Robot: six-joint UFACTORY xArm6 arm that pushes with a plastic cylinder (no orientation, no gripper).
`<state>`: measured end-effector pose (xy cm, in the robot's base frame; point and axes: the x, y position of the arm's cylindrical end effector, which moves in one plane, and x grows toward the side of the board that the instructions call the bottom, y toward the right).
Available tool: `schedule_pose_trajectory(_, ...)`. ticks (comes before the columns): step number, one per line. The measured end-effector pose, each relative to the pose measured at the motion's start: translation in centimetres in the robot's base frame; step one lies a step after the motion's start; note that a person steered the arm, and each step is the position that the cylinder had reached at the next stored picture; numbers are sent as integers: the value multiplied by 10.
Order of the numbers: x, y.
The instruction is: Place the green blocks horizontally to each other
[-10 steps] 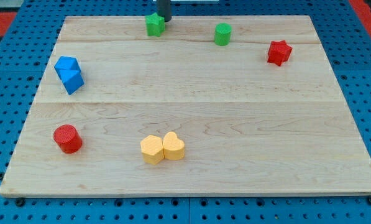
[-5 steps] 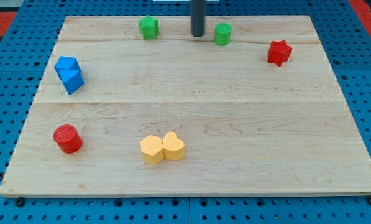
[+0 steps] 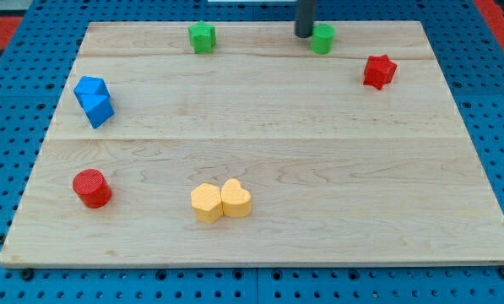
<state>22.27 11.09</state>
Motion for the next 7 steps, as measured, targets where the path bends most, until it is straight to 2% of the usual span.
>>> schedule_pose_trajectory(1, 22, -14)
schedule_pose_trajectory(2, 95, -90)
schedule_pose_trajectory(3, 117, -199)
schedule_pose_trajectory(4, 74, -263)
schedule_pose_trajectory(5, 9, -273)
schedule_pose_trajectory(6, -2, -228)
schedule_pose_trajectory(7, -1, -150)
